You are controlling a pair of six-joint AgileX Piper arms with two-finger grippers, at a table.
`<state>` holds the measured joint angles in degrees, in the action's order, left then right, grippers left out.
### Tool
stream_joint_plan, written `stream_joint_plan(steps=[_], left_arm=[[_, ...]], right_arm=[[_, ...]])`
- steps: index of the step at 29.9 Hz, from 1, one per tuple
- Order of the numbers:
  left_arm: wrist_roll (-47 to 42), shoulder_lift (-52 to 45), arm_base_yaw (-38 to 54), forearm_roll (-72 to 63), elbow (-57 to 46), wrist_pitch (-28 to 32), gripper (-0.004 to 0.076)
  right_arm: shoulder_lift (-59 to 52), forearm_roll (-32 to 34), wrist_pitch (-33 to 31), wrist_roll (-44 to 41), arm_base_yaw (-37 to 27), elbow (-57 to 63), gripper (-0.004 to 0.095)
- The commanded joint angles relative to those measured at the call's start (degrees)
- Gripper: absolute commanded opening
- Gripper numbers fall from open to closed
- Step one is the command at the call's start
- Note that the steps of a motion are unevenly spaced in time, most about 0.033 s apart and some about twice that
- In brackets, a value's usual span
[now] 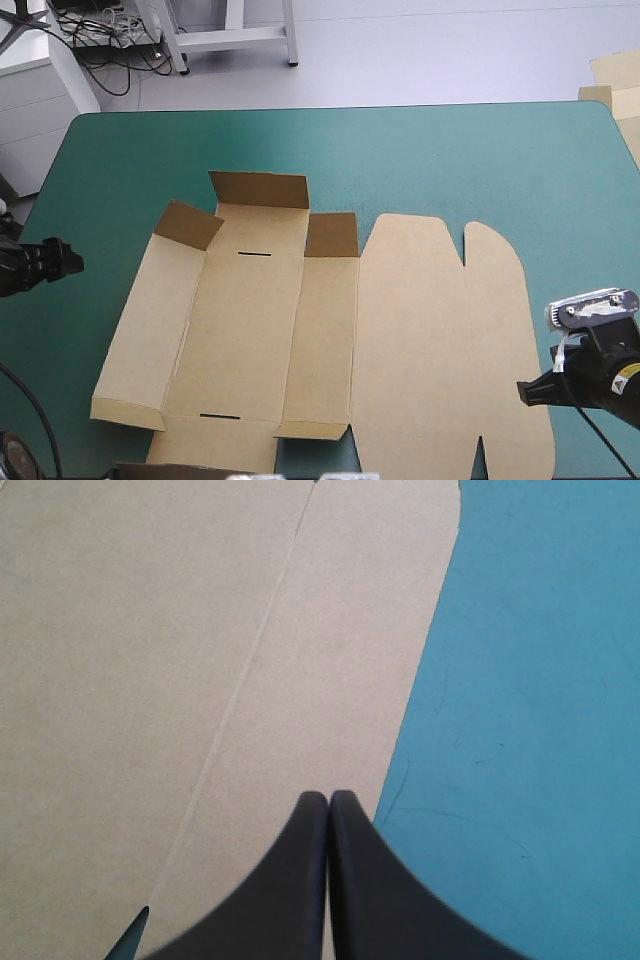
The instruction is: Fold the box
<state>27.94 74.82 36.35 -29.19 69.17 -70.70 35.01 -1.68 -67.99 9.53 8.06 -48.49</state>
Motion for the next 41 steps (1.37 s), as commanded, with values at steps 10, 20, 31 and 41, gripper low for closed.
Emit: stream_joint_plan(steps=[10,20,31,41], left_arm=[[2.3,-2.6,-5.3,-4.8,-16.3,-3.2,0.0589],[8.4,-2.6,-9.2,-5.7,-26.7,-3.3,0.0588],[13.5,-2.3,-9.2,-11.7,-27.5,-1.8,0.0581],[13.4,-2.3,-9.2,-11.7,-27.5,0.6,0.0167]], right_arm=[[0.1,0.3,2.7,1.9,-0.3,-1.3,-0.0020],[0.1,0.3,2.7,2.6,-0.3,-1.3,-0.0020],[0.1,0.1,2.9,2.7,-0.3,-1.3,-0.0020],[0.1,0.1,2.9,2.9,-0.3,-1.3,-0.0020]])
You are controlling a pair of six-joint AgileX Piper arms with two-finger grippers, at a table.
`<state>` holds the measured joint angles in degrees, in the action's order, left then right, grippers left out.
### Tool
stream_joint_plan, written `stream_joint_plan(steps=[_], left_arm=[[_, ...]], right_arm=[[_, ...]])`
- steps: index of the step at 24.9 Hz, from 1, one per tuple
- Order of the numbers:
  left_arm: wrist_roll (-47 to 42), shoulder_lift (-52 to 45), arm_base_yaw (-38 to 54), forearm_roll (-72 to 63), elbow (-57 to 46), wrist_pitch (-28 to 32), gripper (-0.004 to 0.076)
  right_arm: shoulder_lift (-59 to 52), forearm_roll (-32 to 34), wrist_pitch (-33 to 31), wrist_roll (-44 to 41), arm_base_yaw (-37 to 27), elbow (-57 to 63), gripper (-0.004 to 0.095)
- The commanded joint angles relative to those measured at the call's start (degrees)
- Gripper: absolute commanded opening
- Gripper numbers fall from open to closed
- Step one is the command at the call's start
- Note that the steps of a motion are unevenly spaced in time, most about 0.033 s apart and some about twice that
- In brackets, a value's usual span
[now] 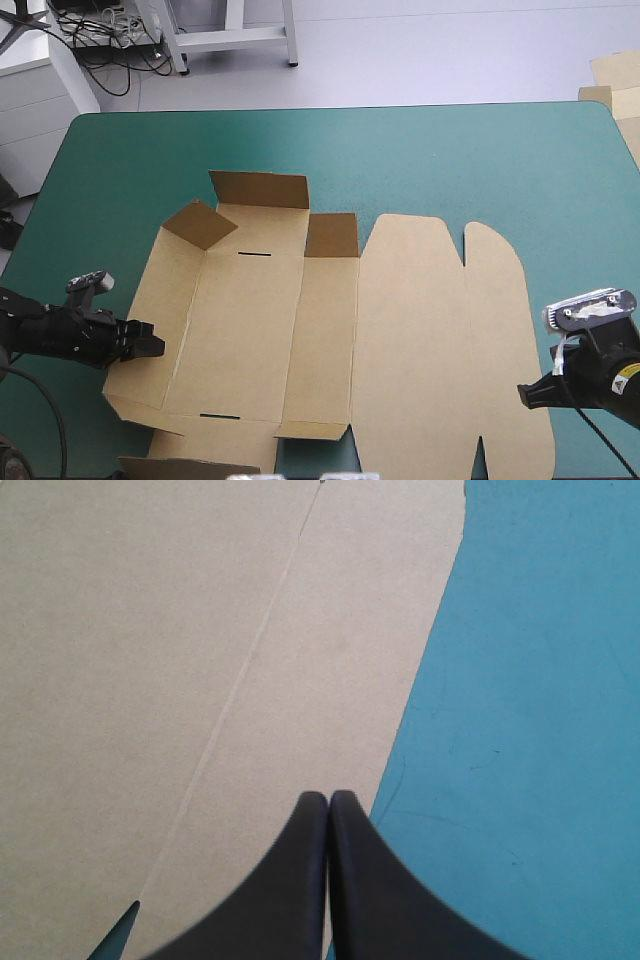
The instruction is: Fold the box
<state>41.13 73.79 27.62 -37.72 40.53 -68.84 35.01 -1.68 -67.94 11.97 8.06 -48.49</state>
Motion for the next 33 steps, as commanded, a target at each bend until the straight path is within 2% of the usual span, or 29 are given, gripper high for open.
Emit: stream_joint_plan(steps=[1,4,13,18,23,29,33], left_arm=[[0.2,-1.3,-0.5,-3.2,1.2,-1.3,0.0125],[0.2,-1.3,-0.5,-3.2,1.2,-1.8,0.0066],[-0.1,-1.1,-0.6,-3.0,0.1,-3.0,0.0067],[0.1,-1.1,-0.6,-3.0,0.1,-2.8,-0.0010],[2.8,-1.2,-0.6,-5.8,0.6,-1.7,-0.0010],[2.7,-1.4,-0.9,-6.8,7.0,-5.2,-0.0010],[1.1,-1.4,-5.5,-6.2,12.8,-5.2,-0.0010]], right_arm=[[0.1,0.1,2.8,0.4,-0.3,-1.3,-0.0020],[0.1,0.1,2.8,0.4,-0.3,-1.3,-0.0020],[0.1,0.1,2.5,0.5,-0.3,-1.3,-0.0020],[0.1,0.1,2.4,0.5,-0.3,-1.3,-0.0020],[0.0,0.1,3.3,0.5,-0.3,-1.3,-0.0020],[-2.5,0.1,7.0,0.5,-0.3,-1.3,-0.0020],[-5.3,0.1,9.2,0.5,-0.3,-1.3,-0.0020]])
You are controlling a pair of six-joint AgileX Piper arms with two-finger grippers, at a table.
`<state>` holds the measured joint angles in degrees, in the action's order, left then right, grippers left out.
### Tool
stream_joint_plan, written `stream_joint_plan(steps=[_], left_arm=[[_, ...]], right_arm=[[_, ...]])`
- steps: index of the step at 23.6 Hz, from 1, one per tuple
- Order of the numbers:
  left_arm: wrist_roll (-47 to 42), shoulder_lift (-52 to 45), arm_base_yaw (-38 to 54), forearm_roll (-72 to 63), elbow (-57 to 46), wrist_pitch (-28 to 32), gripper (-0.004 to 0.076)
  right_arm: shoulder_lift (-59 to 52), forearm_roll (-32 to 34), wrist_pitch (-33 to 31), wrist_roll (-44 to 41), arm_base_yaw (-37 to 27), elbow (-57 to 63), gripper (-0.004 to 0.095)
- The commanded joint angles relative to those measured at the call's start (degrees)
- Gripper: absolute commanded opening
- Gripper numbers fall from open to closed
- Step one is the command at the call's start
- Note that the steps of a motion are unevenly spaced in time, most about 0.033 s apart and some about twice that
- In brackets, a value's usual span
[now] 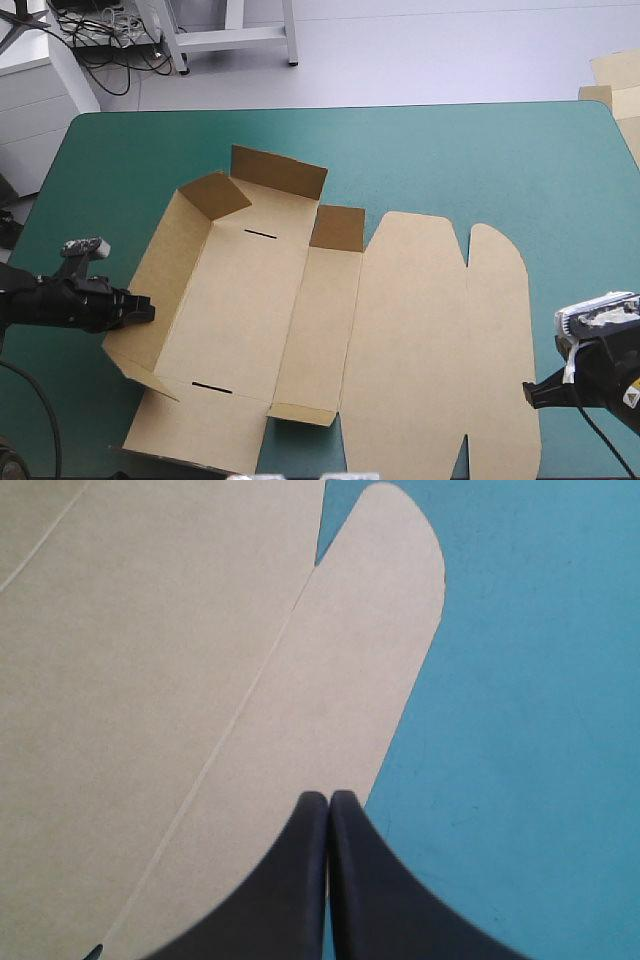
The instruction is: Fold the box
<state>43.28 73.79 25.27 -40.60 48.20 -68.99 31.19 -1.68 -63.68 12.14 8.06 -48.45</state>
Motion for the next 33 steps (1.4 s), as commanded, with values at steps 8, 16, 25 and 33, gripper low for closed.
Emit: stream_joint_plan(steps=[8,16,25,33], left_arm=[[-9.8,-1.1,-27.9,19.1,26.3,7.4,-0.0010],[-11.8,5.2,-52.0,53.1,29.8,22.0,-0.0010],[-14.4,7.9,-66.7,68.9,29.7,31.4,-0.0010],[-14.4,7.8,-72.6,77.6,28.8,38.4,-0.0010]], right_arm=[[-6.9,0.1,8.8,0.4,-0.3,-1.4,-0.0020],[-9.2,0.1,13.6,0.8,-0.3,-1.6,-0.0020],[-10.0,0.0,15.0,-4.7,-0.3,-1.6,-0.0020],[-10.0,0.1,12.7,-4.8,-0.3,-1.6,-0.0020]])
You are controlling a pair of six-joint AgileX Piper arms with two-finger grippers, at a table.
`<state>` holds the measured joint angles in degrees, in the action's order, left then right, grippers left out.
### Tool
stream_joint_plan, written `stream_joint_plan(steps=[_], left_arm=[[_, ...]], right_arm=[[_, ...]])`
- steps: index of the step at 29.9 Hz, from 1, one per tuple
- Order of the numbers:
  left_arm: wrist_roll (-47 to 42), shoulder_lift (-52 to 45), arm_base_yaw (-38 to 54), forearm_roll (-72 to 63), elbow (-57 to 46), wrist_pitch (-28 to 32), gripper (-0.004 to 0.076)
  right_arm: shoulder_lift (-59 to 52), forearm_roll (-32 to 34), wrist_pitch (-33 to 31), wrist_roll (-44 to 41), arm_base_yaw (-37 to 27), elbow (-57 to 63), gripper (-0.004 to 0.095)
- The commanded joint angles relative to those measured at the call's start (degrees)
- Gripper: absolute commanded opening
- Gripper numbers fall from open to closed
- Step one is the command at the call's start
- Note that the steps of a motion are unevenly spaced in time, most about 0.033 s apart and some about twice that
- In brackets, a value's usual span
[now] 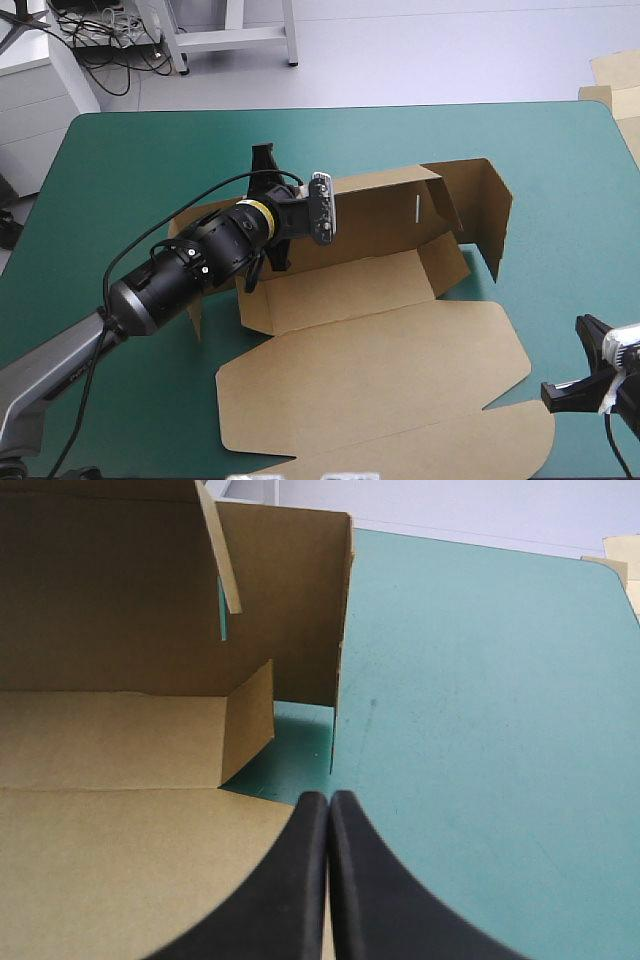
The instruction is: Fold the box
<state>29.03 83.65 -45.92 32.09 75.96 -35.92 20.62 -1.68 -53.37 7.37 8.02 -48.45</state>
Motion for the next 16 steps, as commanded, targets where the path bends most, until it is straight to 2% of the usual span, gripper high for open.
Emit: stream_joint_plan(steps=[1,7,16], left_arm=[[-0.2,-2.2,-1.7,6.0,0.5,5.9,-0.0010],[-1.4,-3.5,-1.7,13.0,-6.9,11.0,-0.0010],[-12.4,-10.2,-1.7,28.0,-19.6,20.9,-0.0010]], right_arm=[[0.6,0.1,1.7,-0.1,-0.3,-1.6,-0.0020],[0.6,0.1,-0.3,-0.2,-0.3,-1.6,-0.0020],[0.6,0.1,0.0,-1.4,-0.3,-1.6,-0.0020]])
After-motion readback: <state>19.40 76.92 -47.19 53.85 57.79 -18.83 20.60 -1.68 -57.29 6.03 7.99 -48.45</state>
